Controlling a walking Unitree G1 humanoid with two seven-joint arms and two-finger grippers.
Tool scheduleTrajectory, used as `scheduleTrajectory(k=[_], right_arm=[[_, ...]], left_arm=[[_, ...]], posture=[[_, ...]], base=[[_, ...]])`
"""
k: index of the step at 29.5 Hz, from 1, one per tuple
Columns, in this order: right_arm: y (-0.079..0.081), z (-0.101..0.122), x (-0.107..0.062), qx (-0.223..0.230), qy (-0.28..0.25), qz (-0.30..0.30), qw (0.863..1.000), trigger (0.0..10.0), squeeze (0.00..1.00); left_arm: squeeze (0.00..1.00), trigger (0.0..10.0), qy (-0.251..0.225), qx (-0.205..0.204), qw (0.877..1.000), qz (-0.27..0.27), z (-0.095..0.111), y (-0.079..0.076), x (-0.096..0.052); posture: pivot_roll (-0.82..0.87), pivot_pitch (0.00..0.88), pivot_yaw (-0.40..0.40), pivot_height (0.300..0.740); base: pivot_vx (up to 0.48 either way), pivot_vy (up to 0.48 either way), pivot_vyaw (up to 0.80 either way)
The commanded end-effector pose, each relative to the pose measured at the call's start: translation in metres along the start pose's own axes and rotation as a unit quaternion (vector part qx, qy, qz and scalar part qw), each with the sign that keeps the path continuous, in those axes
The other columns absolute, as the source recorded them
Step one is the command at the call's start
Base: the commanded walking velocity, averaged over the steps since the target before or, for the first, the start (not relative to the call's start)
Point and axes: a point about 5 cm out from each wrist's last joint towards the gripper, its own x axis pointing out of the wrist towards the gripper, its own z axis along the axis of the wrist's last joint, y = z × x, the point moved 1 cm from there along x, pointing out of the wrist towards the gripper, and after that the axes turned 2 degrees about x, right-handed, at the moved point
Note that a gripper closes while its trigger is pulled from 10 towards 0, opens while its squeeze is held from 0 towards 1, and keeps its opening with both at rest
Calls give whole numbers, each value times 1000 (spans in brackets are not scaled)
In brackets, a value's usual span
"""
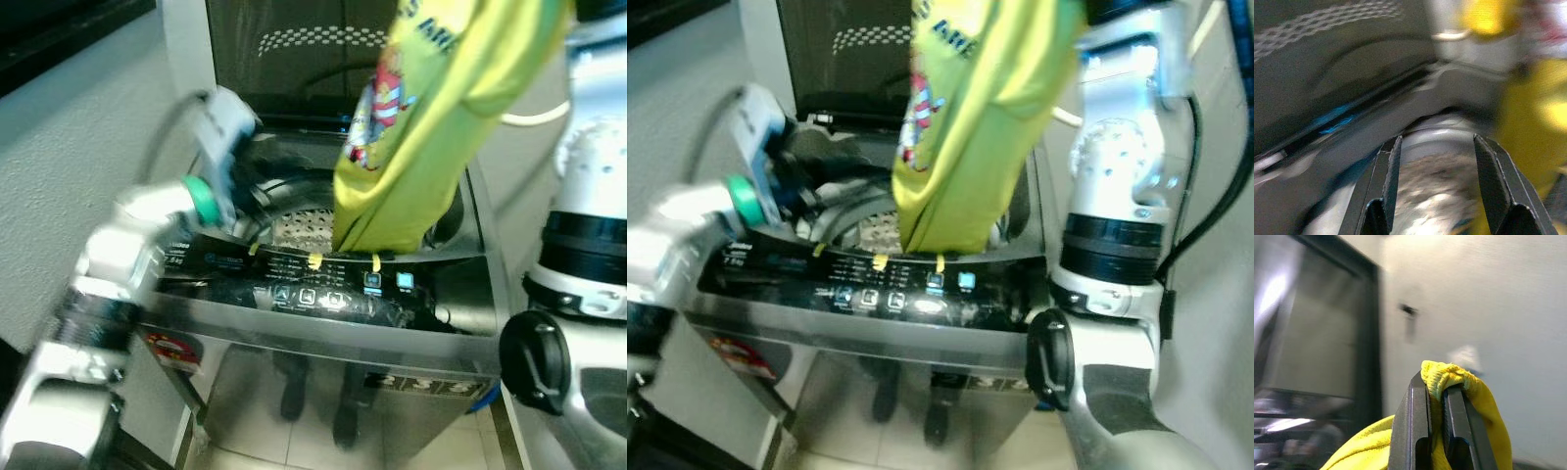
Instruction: Clothes washing
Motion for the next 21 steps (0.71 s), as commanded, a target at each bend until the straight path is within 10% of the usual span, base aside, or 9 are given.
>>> scheduleTrajectory(k=[1,6,10,13,16,21], right_arm=[[-9,-15,-10,-17,32,-16,999,10000,0],[-8,-66,-40,-48,124,-16,991,10000,0],[16,-96,-44,-37,160,23,986,10000,0],[69,-136,-49,-27,207,117,971,10000,0],[85,-156,-58,-73,242,156,955,10000,0],[56,-179,-93,-175,316,95,928,10000,0]], left_arm=[[0,10000,2,26,999,32,1,15,-1],[0,10000,-4,133,977,168,27,54,3],[0,10000,-21,124,975,184,35,57,13],[0,10000,-79,85,985,124,41,31,30],[0,10000,-109,70,985,110,41,21,28],[0,10000,-145,43,976,154,32,2,-13]], posture=[[36,119,99,740],[40,136,108,740],[35,148,114,740],[41,137,101,740],[46,130,93,740],[106,101,36,740]], base=[[0,0,0],[0,0,0],[0,0,0],[0,0,0],[0,0,0],[0,0,0]])
